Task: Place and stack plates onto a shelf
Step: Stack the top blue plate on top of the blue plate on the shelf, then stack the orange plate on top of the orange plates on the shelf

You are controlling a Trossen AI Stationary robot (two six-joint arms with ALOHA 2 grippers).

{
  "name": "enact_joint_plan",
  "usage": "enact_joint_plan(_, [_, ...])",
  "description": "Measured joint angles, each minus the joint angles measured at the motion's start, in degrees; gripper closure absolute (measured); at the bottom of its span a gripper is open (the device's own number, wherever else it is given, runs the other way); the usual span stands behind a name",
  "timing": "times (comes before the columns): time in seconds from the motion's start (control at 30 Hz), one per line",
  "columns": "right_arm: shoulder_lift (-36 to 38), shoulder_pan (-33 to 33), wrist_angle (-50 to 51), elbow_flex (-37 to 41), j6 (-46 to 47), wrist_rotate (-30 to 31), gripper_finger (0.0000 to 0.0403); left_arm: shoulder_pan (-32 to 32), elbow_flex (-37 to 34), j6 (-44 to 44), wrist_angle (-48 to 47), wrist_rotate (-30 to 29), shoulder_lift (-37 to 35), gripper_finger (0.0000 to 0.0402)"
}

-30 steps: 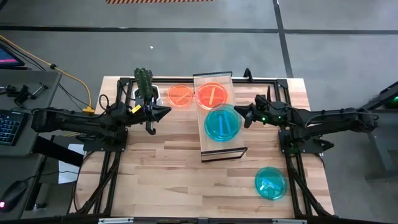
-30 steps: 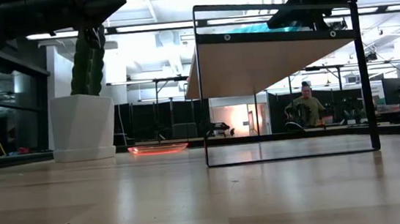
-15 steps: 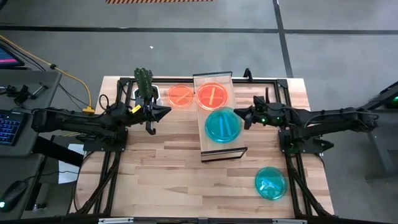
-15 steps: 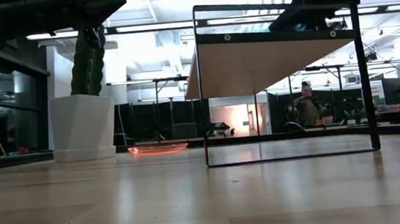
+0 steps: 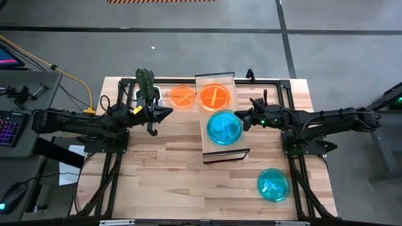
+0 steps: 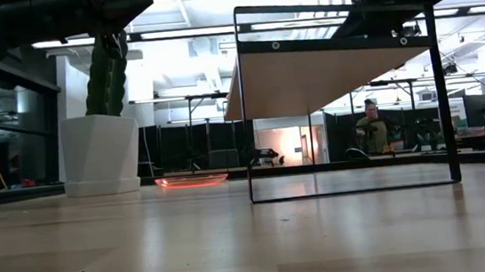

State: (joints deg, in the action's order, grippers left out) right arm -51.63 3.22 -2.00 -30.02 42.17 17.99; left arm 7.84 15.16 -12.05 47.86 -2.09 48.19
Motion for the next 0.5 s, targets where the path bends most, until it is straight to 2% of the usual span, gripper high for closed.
enact_joint_plan(0.33, [0.33,0.02,-1.45,0.00,-0.54,-1.76,0.0291,-0.02,0.00,0.02,-0.01,-0.02,0.01,0.0401])
enact_joint_plan(0.5, [2.12,0.02,-2.30,-1.97,-4.33,-2.89,0.0267,0.00,0.00,0.02,-0.05,0.00,0.02,0.0401])
